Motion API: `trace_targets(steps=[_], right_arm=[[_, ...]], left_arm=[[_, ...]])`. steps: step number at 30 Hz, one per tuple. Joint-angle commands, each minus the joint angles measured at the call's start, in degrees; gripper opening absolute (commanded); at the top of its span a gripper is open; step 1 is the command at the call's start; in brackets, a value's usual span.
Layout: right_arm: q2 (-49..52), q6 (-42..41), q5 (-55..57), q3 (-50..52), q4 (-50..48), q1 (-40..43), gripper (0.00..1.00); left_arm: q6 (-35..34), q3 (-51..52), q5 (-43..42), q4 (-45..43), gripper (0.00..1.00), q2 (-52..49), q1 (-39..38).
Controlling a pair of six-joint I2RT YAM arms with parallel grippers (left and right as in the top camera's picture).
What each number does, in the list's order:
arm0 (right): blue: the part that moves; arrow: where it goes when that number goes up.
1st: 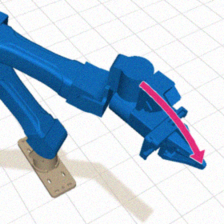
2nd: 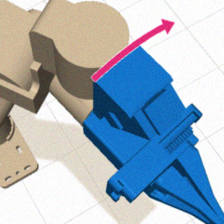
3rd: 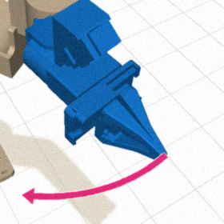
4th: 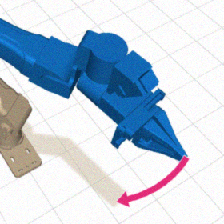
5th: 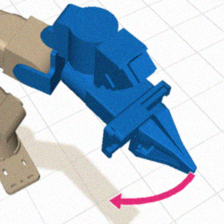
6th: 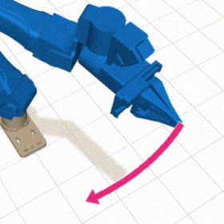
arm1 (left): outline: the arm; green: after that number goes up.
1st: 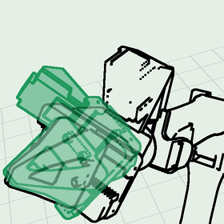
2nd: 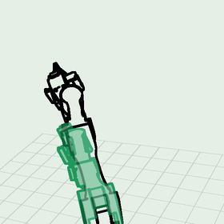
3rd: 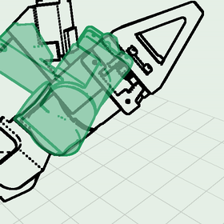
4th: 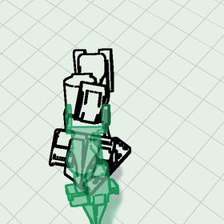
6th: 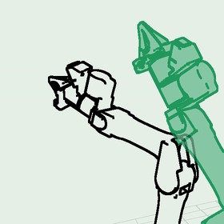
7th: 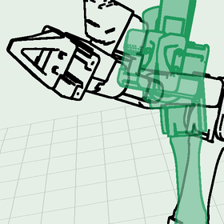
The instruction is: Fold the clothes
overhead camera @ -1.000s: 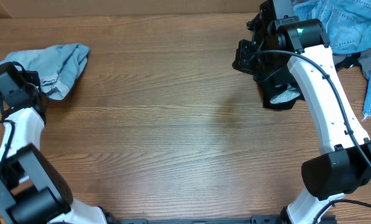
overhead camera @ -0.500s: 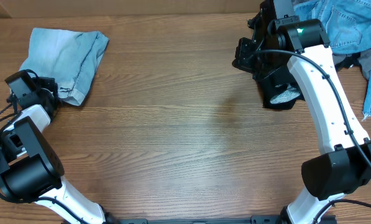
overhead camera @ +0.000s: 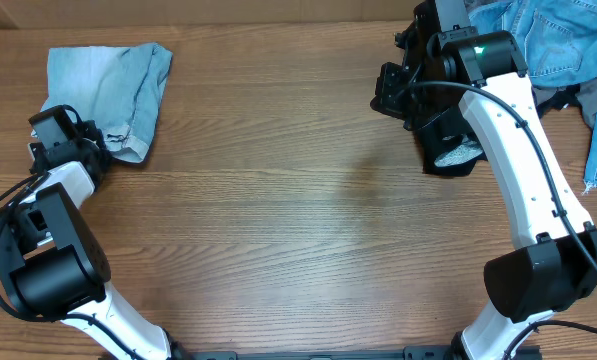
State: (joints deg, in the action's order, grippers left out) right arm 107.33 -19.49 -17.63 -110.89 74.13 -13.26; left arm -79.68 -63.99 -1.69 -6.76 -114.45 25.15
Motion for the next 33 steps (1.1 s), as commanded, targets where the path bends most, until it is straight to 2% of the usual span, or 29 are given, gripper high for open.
trace_targets(steps=[1, 2, 3, 6, 9, 12, 15, 17, 19, 20, 23, 25, 26, 28, 29, 33], right_arm=[[-0.2, -0.3, 0.0, -0.2, -0.2, -0.2, 0.04], [-0.2, -0.3, 0.0, -0.2, -0.1, -0.2, 0.04], [-0.2, -0.3, 0.0, -0.2, 0.4, -0.2, 0.04], [-0.2, -0.2, 0.0, -0.2, 1.9, -0.2, 0.04], [-0.2, -0.2, 0.0, -0.2, 3.0, -0.2, 0.04], [-0.2, -0.1, 0.0, -0.3, 4.9, -0.2, 0.04], [-0.9, 2.1, 0.3, -0.8, 8.4, -0.1, 0.04], [-1.9, 3.3, 1.7, -1.9, 10.4, 0.0, 0.04], [-4.3, 3.3, 4.4, -3.3, 12.5, -0.1, 0.04], [-7.0, 3.3, 5.3, -3.6, 13.6, -0.1, 0.04], [-13.3, 3.2, 5.6, -3.6, 14.9, -0.1, 0.04], [-19.7, 3.2, 5.9, -3.5, 16.1, -0.3, 0.04], [-22.3, 3.2, 6.4, -3.2, 16.5, -0.4, 0.04], [-29.6, 3.2, 9.2, -0.5, 16.2, -1.4, 0.04], [-33.6, 3.2, 10.4, 1.9, 15.8, -2.0, 0.04], [-51.0, 3.0, 10.7, 19.0, 10.0, -3.2, 0.04]], left_arm=[[5.6, -0.7, -1.8, -0.9, 0.55, 0.5, 0.8], [7.6, -0.7, -3.3, 0.2, 0.72, 0.9, 0.8], [8.0, -0.7, -3.4, 3.4, 0.82, 1.8, 0.8], [8.6, -0.7, 2.2, 13.1, 0.91, 5.3, 0.8], [13.6, -0.7, 3.1, 18.8, 0.90, 11.4, 0.7], [20.0, -0.7, 3.4, 27.1, 0.87, 21.7, -0.4], [31.4, -0.7, 6.4, 37.2, 0.86, 35.0, -3.2], [38.9, -0.7, 7.0, 40.8, 0.84, 41.5, -5.4], [48.8, -0.7, 4.7, 44.5, 0.82, 49.7, -9.0], [57.7, -0.7, -0.7, 45.9, 0.78, 56.0, -12.7], [64.7, -0.7, -8.2, 47.1, 0.77, 63.7, -18.3], [65.6, -0.7, -9.0, 50.6, 0.62, 69.6, -23.1], [65.6, -0.7, -8.8, 53.0, 0.50, 71.6, -25.1], [65.5, -0.7, -8.3, 59.5, 0.09, 75.3, -29.3], [65.5, -0.7, -7.8, 62.6, 0.04, 76.4, -31.0], [65.4, 1.6, -2.8, 69.0, 0.04, 79.5, -36.0]])
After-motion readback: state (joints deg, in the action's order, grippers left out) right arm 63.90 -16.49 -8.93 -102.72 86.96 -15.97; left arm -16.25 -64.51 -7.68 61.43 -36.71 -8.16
